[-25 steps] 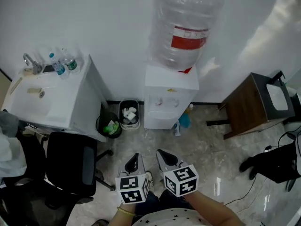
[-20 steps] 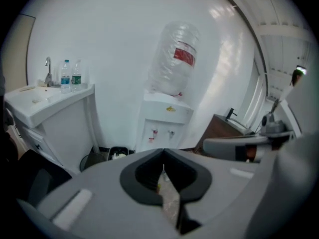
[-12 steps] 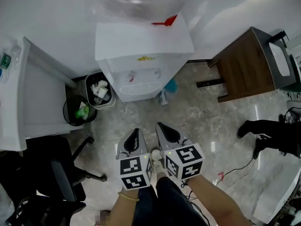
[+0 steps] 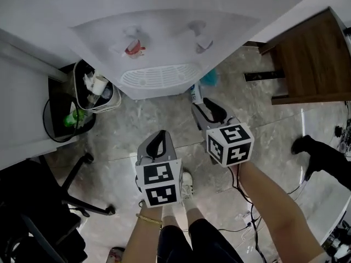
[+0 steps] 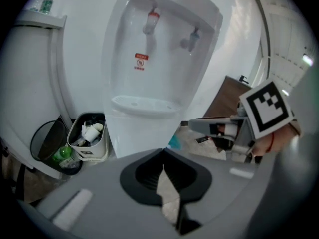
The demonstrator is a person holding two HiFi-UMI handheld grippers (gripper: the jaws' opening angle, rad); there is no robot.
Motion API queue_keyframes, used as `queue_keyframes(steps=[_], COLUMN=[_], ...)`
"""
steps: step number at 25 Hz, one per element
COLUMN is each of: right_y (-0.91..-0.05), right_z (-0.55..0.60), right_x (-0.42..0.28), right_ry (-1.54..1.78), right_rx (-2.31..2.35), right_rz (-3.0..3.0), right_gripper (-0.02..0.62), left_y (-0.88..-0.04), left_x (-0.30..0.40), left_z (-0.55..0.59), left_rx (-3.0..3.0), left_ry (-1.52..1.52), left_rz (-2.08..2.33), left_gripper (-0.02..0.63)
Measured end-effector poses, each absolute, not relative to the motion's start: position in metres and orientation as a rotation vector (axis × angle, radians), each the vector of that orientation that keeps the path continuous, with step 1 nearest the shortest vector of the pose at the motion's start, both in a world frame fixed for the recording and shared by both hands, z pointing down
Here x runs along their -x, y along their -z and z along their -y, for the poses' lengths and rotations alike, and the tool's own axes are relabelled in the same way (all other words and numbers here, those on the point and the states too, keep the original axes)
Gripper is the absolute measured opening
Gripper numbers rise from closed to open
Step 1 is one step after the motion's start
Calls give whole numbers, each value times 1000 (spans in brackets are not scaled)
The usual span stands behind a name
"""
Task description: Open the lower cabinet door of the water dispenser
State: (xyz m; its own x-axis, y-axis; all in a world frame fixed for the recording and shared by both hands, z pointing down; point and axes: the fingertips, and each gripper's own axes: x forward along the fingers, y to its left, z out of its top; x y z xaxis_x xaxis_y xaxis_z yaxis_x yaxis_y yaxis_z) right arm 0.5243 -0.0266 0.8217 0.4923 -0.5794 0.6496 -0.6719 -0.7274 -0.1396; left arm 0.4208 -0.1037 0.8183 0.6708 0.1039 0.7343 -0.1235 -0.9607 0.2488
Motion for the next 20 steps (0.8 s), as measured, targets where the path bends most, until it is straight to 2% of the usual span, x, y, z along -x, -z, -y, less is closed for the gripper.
queue_keyframes(steps=[5, 7, 12, 16, 20], right_y=[-874, -882, -898, -909, -909], right_z=[26, 28, 37, 42, 44], right_x=[-583, -602, -614, -619, -622], right_ry=[-1018, -998, -952, -943, -936], right_rx=[-2576, -2564, -2449, -2404, -2452], right_rz=[1085, 1072, 1147, 1160, 1117], right_gripper=[231, 238, 303, 327, 322], left_y=[-850, -854, -860, -864, -870], left_x=[-428, -431, -439, -440, -438], left_z=[110, 112, 115, 112, 113], left_rx=[-2565, -2570, -2573, -2561, -2568], left_ry=[-1167, -1163, -1147, -1148, -1159], left_rz=[39, 44, 46, 42, 39], left_gripper=[8, 8, 8, 8, 8])
